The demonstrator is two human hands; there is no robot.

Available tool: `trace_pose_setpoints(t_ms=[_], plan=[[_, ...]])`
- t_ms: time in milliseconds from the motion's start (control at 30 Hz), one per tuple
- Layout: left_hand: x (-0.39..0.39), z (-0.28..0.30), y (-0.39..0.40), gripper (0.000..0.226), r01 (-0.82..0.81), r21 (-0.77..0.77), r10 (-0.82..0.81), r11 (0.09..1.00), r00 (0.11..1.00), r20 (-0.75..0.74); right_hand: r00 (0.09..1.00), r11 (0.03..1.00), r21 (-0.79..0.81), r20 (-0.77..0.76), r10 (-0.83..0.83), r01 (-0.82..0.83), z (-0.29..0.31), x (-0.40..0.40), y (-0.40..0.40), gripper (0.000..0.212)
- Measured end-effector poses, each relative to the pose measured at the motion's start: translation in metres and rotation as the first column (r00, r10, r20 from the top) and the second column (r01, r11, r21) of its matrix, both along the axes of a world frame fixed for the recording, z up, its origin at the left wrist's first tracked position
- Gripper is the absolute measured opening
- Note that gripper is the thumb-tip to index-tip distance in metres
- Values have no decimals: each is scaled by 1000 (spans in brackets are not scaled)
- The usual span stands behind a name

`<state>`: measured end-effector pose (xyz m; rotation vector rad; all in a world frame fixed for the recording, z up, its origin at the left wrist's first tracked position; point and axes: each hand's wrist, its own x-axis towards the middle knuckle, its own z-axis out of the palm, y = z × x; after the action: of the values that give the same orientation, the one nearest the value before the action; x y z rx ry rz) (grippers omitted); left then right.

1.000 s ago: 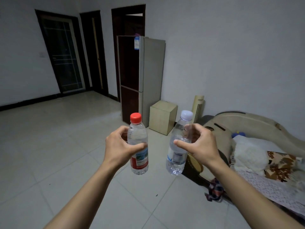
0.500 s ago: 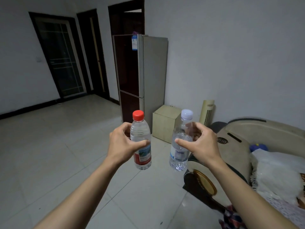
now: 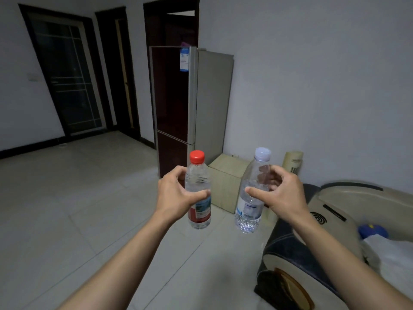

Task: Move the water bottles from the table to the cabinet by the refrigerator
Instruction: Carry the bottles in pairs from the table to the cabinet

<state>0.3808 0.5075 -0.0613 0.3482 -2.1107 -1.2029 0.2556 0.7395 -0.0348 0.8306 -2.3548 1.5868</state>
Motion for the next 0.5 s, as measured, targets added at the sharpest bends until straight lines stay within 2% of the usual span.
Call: trace_pose_setpoints(t_ms=[300,500], plan=[[-100,-24,-73,46,50,46,-53,998,997,55,999,999,-44,29,-18,19,-7,-100,-79,55],[-198,-34,-103,46,29,26,-32,999,994,109,997,993,-111,69,-21,28,-30,-194,-108,57]])
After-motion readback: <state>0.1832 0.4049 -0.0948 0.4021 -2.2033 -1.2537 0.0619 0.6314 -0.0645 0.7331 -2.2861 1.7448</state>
